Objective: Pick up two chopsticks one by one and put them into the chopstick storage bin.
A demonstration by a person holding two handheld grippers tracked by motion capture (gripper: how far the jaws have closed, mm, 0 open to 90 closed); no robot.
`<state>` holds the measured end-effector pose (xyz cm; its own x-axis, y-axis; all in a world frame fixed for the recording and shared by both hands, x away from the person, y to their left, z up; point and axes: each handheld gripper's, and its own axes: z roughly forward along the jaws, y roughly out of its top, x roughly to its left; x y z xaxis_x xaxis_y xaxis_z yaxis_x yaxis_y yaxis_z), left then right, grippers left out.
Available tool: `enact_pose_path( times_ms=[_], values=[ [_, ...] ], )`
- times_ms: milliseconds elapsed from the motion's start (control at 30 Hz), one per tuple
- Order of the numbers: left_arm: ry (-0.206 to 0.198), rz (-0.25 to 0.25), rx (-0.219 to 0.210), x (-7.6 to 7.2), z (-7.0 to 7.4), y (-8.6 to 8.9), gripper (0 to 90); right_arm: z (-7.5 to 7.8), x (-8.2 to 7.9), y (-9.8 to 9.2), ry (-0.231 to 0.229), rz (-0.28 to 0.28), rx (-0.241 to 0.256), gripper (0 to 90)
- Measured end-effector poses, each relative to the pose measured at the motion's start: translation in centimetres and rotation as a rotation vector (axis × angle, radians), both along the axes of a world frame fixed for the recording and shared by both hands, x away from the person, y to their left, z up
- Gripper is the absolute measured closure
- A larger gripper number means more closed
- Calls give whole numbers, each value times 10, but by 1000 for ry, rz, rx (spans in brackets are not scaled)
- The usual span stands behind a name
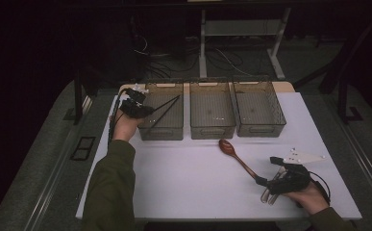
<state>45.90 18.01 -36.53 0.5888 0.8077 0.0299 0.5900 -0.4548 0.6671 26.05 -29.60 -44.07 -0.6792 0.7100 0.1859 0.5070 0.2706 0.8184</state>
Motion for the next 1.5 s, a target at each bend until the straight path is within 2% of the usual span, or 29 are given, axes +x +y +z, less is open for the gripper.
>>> enact_pose_path(
  times_ms=[267,400,567,667,867,1100,1267,1367,1500],
  values=[
    [11,4,13,5,-8,-10,855,0,0,0,-3,2,0,6],
    [22,2,37,7,-13,-14,855,0,0,-1,-4,1,2,6],
    [31,8,48,8,-16,-17,851,0,0,-1,-6,1,4,6],
    [41,13,47,9,-18,-16,846,0,0,-1,-7,2,4,6],
    [24,9,33,7,-15,-15,788,0,0,-1,-8,1,4,6],
    [-11,-9,-18,3,-8,-11,732,0,0,-1,-8,1,3,6],
    [-49,-61,-76,-4,2,-12,654,0,1,-1,-12,1,2,6],
    [-64,-90,-93,-9,6,-13,604,0,0,-1,-12,0,3,6],
    [-80,-126,-156,-18,13,-14,541,0,0,-1,-10,0,2,6]
  ],
)
